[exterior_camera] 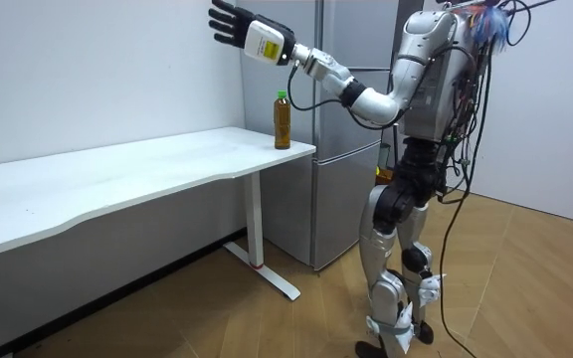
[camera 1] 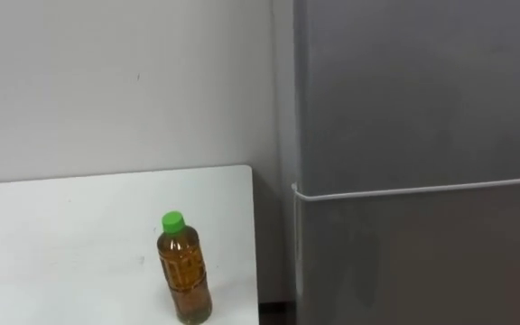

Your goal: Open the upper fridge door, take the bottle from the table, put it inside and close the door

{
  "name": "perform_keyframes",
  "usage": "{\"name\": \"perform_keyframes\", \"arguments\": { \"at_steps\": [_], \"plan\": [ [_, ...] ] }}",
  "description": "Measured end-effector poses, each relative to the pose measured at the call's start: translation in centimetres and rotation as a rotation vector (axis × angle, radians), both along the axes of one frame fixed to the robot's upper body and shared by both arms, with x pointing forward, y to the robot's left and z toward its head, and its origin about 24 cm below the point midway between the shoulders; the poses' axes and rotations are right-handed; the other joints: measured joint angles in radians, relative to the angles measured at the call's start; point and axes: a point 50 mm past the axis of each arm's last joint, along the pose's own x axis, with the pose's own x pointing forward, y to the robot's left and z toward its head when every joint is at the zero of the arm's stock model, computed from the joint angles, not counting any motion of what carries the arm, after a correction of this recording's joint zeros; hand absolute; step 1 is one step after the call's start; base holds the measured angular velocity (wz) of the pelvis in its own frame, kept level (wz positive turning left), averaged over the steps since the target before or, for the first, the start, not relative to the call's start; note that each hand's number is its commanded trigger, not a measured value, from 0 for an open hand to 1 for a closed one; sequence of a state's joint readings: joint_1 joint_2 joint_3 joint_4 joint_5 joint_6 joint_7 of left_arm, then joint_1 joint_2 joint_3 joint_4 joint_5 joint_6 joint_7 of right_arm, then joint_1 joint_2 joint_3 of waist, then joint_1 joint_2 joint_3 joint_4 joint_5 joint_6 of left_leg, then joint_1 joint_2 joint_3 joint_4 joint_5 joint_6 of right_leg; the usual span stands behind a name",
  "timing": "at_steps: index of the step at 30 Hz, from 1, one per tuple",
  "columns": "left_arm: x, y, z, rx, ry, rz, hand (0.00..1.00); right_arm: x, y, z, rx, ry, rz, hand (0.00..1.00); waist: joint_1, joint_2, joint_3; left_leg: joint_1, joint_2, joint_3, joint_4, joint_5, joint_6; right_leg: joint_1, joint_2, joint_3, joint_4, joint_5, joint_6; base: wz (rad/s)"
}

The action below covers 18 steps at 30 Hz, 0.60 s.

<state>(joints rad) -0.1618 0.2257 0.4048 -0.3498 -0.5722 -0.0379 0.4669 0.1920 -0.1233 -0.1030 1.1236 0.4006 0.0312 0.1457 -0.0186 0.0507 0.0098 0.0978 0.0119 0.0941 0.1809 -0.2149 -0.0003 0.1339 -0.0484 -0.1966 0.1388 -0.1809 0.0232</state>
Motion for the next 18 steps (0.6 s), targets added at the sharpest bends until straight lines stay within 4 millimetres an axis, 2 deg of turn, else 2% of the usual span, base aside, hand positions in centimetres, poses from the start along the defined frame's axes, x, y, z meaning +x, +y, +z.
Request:
{"name": "perform_keyframes", "arguments": {
  "at_steps": [3,11,18],
  "plan": [
    [0.6,-0.9,0.2,0.043,0.000,-0.060,0.00,0.3,0.1,0.0,0.007,0.007,0.006,0.00,-0.024,0.002,0.0001,0.001,0.000,0.005,0.000,0.000,0.000,0.002,0.000,0.003,0.000,0.000,0.000,0.00],
    [2.0,-4.1,-0.2,0.114,0.053,-0.269,0.00,0.8,0.3,-0.1,0.034,0.008,-0.011,0.00,-0.057,0.005,-0.0014,-0.002,0.002,0.012,0.001,0.000,0.000,-0.013,0.002,0.019,0.006,0.000,0.000,-0.05],
    [2.4,-6.3,-0.2,0.166,0.064,-0.400,0.00,1.5,0.3,-0.1,0.033,0.007,0.010,0.00,-0.088,0.011,-0.0067,-0.001,0.002,0.015,0.002,0.000,0.000,-0.013,0.002,0.023,0.005,0.000,0.000,-0.02]
  ]
}}
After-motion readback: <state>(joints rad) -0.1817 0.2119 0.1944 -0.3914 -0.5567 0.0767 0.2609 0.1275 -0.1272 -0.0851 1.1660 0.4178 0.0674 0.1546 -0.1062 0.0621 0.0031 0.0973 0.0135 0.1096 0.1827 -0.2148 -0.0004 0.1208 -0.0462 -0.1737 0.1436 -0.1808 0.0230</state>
